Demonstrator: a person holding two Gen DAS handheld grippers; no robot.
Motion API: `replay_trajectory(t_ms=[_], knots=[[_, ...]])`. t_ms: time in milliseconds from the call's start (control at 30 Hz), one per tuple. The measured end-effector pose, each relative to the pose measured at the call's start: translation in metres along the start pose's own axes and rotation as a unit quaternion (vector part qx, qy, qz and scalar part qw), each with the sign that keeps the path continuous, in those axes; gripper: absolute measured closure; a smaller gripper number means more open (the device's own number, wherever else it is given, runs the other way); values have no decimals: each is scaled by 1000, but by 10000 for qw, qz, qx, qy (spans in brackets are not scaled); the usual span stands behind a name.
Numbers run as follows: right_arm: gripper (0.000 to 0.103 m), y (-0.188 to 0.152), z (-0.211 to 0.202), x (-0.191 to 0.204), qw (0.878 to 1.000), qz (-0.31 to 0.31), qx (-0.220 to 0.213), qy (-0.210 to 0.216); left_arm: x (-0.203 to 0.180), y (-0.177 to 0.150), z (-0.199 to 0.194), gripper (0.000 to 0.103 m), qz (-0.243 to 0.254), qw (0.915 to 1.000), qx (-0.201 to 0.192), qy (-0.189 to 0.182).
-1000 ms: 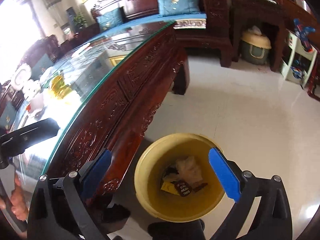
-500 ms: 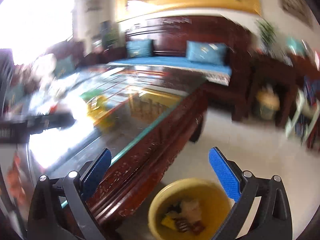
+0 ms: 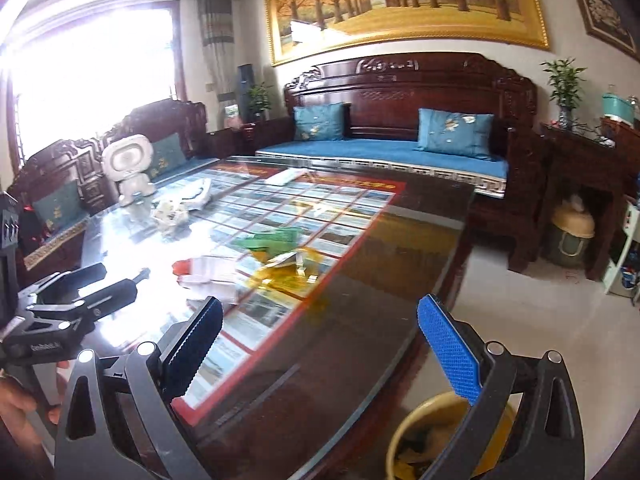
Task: Collect trash
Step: 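Move both tools back over the remaining table trash, then grasp the yellow clear wrapper with the right tool while the left tool grasps the white folded paper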
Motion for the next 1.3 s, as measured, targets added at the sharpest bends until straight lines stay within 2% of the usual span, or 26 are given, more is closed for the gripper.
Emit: replay_trajectory(t_ms=[167, 333, 467, 533, 633, 900, 1133, 1200, 1267, 1300], knots=[[8, 7, 25, 27, 9994, -293, 128, -114, 22, -4, 15, 4, 91, 9998, 146, 72], [8, 14, 57, 32, 9979, -497, 223, -355, 45, -10, 48, 4, -378, 9979, 443, -293], [8, 15, 97, 24, 9955, -665, 637, -204, 61, -14, 78, 4, -606, 9949, 752, -278], [8, 16, 119, 19, 9942, -569, 911, -29, 64, -15, 89, 4, -648, 9942, 833, -207], [8, 19, 149, 10, 9912, -271, 1259, 300, 69, -14, 103, 4, -829, 9917, 929, -311], [8, 43, 199, -8, 9847, 318, 1583, 649, 70, -8, 130, 4, -869, 9885, 1175, -390], [9, 41, 228, -12, 9734, 712, 1987, 893, 76, -12, 147, 4, -1140, 9821, 1428, -466], [16, 37, 232, -11, 9696, 807, 2095, 973, 79, -12, 149, 4, -1192, 9813, 1448, -436], [45, 35, 232, -4, 9644, 853, 2143, 1296, 80, -11, 150, 4, -1224, 9808, 1459, -429], [54, 35, 229, -2, 9633, 870, 2120, 1396, 81, -11, 151, 4, -1244, 9802, 1482, -422]])
Point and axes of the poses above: each gripper's, at about its wrist camera, not at the fingertips, and z roughly the way its jaws point, x to its left, y to its top, the point moved 9 cm from there along z, roughly the way its jaws point, and after that the axes turned 13 degrees about x, right-handed, at the moved point
